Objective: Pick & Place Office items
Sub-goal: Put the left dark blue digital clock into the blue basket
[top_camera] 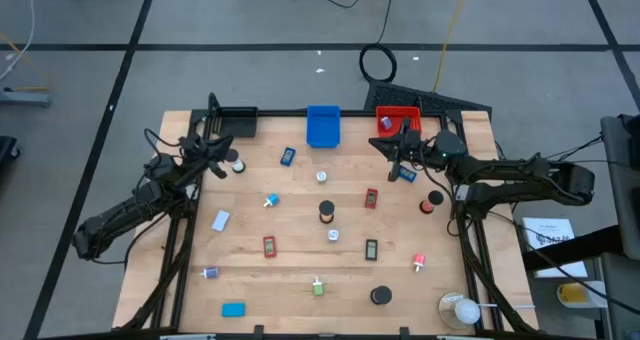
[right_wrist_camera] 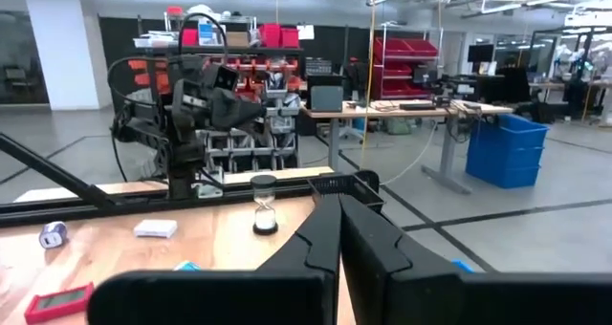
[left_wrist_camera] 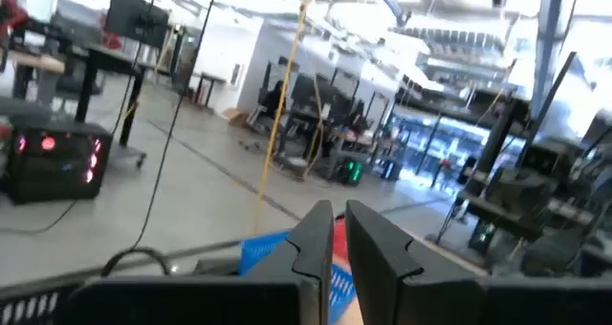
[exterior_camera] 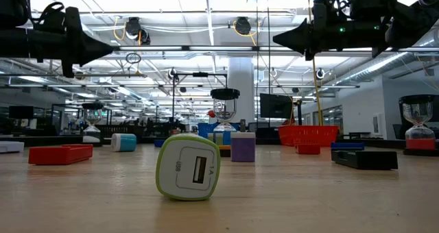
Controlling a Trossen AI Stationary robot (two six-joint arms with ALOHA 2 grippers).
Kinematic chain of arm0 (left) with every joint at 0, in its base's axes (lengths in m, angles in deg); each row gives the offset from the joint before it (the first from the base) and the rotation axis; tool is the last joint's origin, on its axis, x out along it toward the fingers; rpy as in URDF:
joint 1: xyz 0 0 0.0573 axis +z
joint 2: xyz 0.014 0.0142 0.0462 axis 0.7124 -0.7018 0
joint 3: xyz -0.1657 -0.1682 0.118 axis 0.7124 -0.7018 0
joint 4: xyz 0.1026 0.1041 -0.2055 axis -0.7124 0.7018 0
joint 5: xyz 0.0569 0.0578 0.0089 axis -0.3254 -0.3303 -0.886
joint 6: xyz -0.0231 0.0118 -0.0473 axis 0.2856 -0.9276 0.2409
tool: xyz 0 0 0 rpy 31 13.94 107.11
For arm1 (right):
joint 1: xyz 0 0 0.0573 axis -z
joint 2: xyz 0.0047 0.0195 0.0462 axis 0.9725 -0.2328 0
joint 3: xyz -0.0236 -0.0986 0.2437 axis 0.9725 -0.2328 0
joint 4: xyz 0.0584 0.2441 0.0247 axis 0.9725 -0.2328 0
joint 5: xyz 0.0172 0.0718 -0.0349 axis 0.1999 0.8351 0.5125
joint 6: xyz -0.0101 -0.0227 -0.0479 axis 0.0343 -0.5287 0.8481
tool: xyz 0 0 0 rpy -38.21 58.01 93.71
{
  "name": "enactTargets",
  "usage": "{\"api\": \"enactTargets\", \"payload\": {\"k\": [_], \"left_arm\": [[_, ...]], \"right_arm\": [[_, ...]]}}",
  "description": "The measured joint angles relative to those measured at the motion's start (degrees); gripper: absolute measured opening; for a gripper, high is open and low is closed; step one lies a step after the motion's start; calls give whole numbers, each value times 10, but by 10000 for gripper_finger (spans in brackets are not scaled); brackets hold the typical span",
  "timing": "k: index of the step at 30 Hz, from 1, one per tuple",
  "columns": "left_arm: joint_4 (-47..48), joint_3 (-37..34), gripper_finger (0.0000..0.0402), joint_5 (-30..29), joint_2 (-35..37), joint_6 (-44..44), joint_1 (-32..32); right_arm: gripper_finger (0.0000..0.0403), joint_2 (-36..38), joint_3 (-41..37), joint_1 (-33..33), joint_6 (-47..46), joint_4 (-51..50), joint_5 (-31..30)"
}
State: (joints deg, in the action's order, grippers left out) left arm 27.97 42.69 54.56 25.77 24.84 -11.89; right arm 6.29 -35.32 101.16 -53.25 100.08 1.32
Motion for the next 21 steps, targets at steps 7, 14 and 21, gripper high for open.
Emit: {"api": "enactTargets", "payload": {"k": [7,14,21], "left_arm": [[-7,11,30,56,-32,29,-11],[7,59,5,26,-134,-7,-55],[36,129,5,-85,-281,-56,-140]], "right_arm": [[2,0,0,1,51,1,-1],[2,0,0,1,95,36,-2],[1,0,0,2,102,43,-1]]}}
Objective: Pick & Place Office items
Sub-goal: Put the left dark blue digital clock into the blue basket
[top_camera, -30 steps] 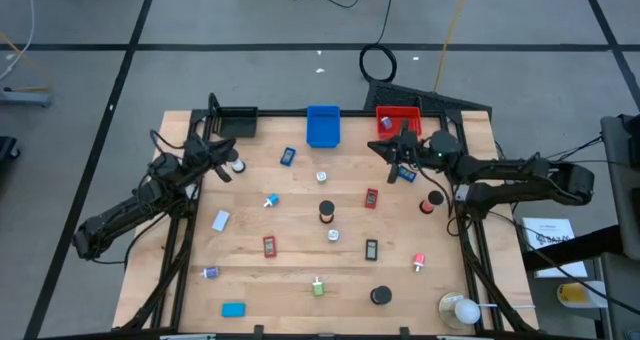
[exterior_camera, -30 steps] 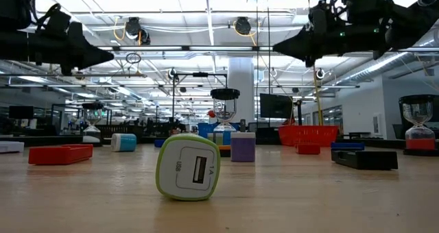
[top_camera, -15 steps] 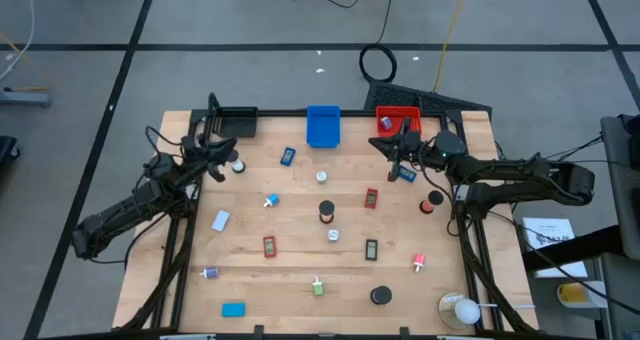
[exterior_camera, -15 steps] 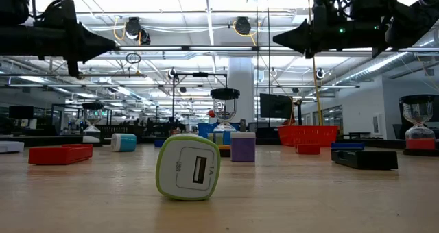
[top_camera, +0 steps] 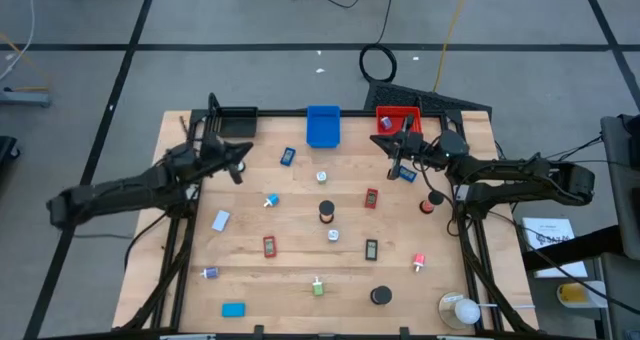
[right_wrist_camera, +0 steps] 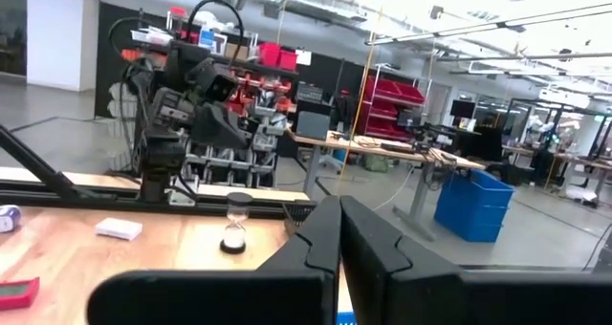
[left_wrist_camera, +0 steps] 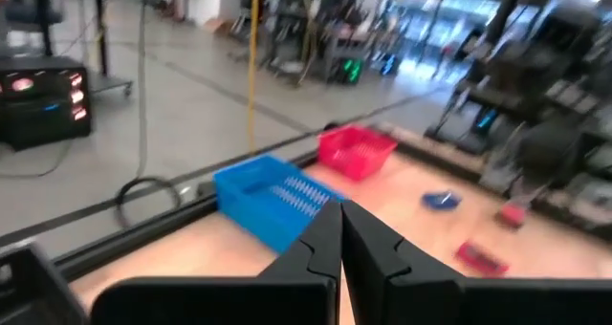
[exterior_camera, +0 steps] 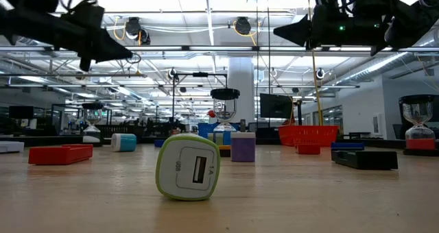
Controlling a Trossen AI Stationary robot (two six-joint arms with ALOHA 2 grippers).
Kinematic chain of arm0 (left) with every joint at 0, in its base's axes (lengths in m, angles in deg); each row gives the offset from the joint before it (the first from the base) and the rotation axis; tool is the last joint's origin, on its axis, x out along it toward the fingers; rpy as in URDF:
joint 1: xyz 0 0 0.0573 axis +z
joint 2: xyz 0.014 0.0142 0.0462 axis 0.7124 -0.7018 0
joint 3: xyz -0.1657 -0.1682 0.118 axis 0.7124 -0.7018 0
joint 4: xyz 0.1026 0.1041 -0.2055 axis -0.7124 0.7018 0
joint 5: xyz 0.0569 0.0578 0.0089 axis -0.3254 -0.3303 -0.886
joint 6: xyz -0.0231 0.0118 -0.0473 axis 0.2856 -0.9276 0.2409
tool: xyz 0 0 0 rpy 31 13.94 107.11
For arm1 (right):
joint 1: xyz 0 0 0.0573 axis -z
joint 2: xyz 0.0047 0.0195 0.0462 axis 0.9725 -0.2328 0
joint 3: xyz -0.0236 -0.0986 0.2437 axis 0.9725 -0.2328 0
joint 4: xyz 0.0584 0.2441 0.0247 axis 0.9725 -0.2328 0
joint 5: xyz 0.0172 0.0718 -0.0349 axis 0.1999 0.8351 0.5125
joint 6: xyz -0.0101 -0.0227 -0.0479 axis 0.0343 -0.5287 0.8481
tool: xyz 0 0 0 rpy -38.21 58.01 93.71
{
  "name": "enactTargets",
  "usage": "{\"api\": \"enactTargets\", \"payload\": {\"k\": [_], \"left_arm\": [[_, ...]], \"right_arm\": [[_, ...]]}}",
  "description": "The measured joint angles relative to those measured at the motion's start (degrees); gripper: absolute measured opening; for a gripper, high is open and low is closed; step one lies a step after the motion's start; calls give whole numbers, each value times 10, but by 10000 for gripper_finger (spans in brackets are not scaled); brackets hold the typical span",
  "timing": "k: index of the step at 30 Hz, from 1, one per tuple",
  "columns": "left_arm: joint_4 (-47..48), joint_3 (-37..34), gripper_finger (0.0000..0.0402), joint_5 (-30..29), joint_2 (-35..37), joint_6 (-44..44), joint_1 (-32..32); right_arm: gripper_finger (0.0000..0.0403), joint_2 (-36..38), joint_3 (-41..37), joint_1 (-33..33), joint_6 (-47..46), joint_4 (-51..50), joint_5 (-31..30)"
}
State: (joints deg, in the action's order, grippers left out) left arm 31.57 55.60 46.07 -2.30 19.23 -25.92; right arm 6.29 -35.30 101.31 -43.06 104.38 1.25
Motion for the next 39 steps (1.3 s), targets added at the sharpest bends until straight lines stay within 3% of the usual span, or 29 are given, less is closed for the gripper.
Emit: {"api": "enactTargets", "payload": {"k": [11,15,23,29,39], "left_arm": [[47,135,9,-136,-205,43,-121],[20,159,3,-132,-251,40,-142],[16,176,21,-130,-304,108,-151],[27,176,4,-129,-342,111,-138],[35,176,20,-128,-366,118,-138]], "right_arm": [[1,0,0,0,46,-22,1],[5,0,0,0,110,-8,1],[6,0,0,0,123,-14,1],[6,0,0,0,121,-17,1],[6,0,0,-1,-113,-56,4]]}}
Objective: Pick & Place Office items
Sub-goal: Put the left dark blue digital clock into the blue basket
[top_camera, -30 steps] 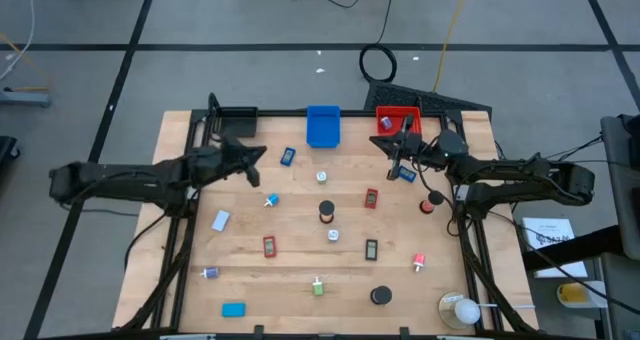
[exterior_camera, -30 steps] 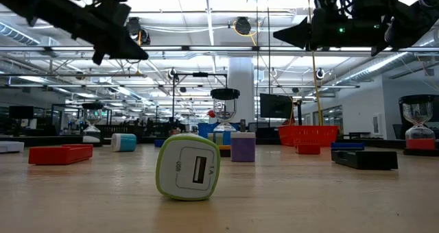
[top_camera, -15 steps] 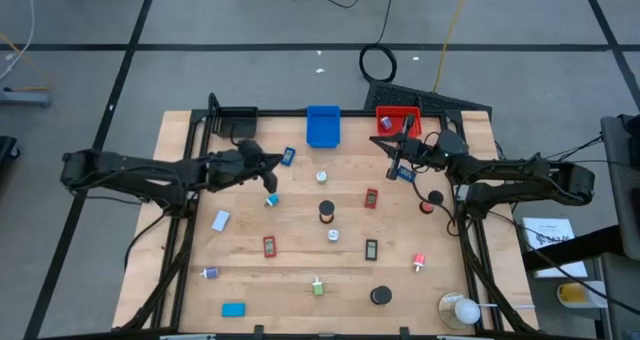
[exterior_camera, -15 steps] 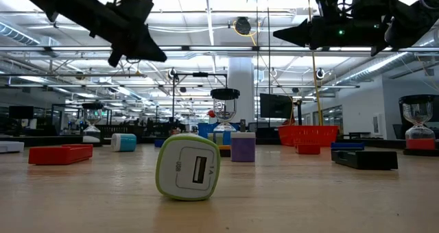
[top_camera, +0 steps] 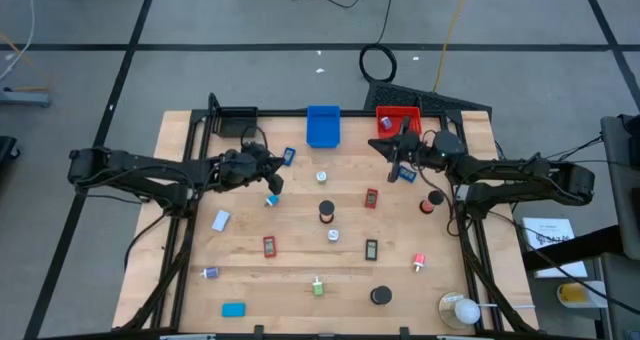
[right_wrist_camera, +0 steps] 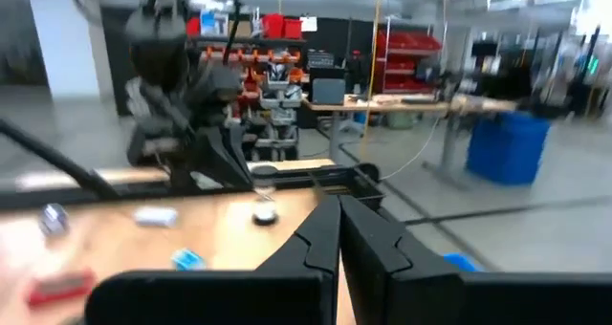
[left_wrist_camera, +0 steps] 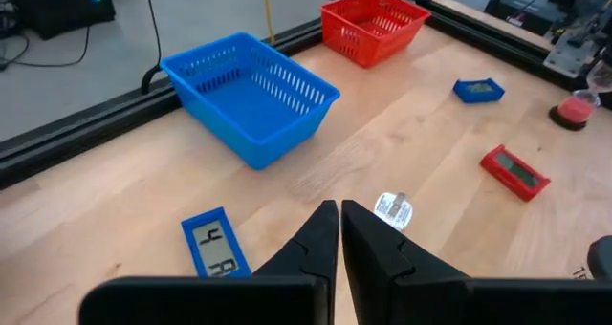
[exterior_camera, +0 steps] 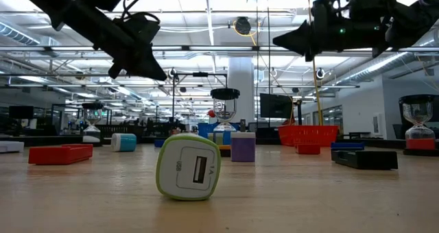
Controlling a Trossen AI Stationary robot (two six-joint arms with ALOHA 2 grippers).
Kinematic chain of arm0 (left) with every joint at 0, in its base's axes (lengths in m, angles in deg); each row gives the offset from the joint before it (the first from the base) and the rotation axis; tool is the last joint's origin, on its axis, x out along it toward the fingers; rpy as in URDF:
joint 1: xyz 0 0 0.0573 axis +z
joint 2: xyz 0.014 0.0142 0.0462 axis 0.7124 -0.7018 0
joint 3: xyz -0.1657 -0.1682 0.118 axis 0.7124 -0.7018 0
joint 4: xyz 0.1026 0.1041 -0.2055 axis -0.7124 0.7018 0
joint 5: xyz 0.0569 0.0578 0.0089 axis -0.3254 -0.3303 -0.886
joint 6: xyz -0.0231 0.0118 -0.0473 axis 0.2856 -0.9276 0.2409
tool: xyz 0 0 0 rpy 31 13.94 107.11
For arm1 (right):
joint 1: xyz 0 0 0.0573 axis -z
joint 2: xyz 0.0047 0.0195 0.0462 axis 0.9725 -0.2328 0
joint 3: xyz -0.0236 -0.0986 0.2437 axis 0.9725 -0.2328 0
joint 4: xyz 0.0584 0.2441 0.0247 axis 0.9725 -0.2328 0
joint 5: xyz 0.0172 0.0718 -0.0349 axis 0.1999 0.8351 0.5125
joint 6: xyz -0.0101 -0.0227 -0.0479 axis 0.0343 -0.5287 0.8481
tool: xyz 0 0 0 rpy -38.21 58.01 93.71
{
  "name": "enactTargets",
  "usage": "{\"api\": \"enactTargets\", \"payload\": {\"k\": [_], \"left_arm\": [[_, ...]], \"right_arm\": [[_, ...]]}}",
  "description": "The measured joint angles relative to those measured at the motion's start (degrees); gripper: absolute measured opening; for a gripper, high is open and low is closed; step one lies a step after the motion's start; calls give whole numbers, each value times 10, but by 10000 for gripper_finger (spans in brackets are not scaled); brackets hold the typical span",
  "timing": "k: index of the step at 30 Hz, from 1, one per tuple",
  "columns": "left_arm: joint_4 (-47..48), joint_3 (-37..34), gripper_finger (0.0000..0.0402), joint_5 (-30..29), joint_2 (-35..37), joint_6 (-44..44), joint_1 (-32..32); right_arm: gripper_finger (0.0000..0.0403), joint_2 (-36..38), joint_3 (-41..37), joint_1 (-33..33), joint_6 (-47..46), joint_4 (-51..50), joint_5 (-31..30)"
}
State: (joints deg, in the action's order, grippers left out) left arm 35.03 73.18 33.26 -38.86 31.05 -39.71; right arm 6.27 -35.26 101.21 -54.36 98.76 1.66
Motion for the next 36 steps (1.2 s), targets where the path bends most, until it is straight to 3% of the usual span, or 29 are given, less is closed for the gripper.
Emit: {"api": "enactTargets", "payload": {"k": [3,12,18,21,25,30,36], "left_arm": [[-1,0,15,0,0,0,0],[16,0,4,0,0,6,-20],[56,0,10,-1,-15,62,-25],[95,12,11,8,-41,86,-23],[212,80,16,18,-99,124,-18],[268,174,59,19,-172,137,-12],[301,249,152,30,-234,133,19]], "right_arm": [[6,0,0,0,-41,1,-1],[6,0,0,0,-45,-5,0],[6,0,0,0,-45,-4,-1],[6,0,0,0,-45,-5,-1],[6,0,0,0,-45,-8,-1],[6,0,0,0,-45,-13,-1],[6,0,0,0,-45,-12,-1]]}}
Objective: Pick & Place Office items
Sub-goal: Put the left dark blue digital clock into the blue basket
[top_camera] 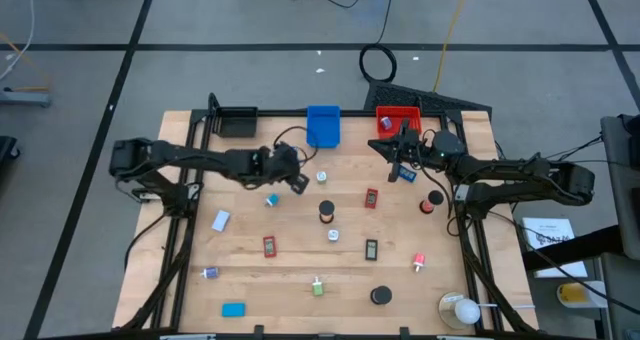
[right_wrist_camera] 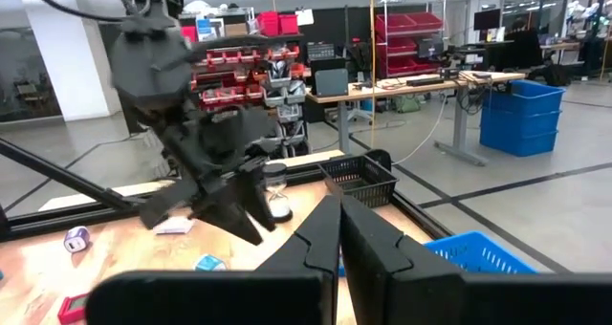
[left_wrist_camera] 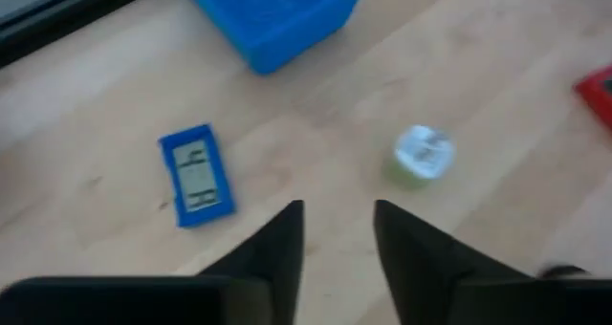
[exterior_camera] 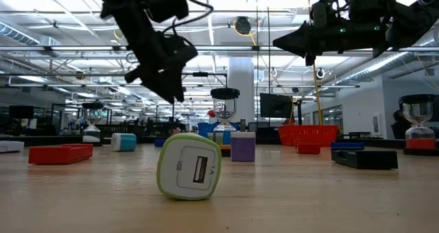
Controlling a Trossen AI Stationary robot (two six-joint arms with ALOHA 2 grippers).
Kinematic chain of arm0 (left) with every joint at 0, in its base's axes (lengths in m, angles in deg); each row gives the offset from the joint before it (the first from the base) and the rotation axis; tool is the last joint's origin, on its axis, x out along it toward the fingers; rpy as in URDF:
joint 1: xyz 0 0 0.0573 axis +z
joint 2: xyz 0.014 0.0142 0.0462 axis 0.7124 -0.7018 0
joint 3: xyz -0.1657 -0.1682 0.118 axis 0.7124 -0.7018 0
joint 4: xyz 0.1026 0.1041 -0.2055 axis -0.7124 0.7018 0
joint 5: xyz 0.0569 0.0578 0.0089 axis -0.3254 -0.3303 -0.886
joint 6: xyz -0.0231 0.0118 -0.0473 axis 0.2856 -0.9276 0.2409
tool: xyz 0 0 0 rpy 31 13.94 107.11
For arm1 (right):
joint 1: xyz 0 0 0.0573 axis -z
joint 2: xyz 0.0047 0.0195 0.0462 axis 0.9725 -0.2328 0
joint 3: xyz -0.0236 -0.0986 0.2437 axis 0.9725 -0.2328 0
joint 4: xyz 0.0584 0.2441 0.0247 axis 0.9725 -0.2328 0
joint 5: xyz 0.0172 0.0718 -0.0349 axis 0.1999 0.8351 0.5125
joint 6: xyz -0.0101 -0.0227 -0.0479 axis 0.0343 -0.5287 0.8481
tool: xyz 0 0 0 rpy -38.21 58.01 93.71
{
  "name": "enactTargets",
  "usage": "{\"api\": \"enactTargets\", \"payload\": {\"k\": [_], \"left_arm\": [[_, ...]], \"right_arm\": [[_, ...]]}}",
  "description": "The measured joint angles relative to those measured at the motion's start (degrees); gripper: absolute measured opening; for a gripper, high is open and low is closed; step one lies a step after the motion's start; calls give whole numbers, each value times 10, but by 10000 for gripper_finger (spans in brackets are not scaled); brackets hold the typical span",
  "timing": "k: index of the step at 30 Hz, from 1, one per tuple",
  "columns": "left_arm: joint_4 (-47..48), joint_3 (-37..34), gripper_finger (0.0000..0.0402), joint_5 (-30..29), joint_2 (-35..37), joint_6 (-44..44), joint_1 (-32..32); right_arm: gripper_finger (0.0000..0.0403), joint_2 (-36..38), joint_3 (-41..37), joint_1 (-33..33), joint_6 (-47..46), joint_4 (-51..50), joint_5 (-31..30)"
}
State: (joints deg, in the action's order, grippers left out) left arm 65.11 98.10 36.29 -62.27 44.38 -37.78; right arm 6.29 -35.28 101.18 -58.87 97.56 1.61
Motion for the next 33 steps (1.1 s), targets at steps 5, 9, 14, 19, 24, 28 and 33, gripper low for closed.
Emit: {"api": "enactTargets", "payload": {"k": [5,9,14,19,24,28,33], "left_arm": [[42,26,233,43,-40,8,59],[41,25,282,58,-65,5,103],[37,25,304,59,-95,-1,143],[-10,25,287,96,-135,-18,152],[-13,25,254,77,-165,-2,151],[-11,26,216,76,-170,6,148],[-6,26,159,73,-171,-11,139]], "right_arm": [[6,0,0,0,0,-1,0],[6,0,0,0,0,-1,0],[6,0,0,0,0,-1,0],[6,0,0,0,0,-1,0],[6,0,0,0,0,-1,0],[6,0,0,0,0,-1,0],[6,0,0,0,0,-1,0]]}}
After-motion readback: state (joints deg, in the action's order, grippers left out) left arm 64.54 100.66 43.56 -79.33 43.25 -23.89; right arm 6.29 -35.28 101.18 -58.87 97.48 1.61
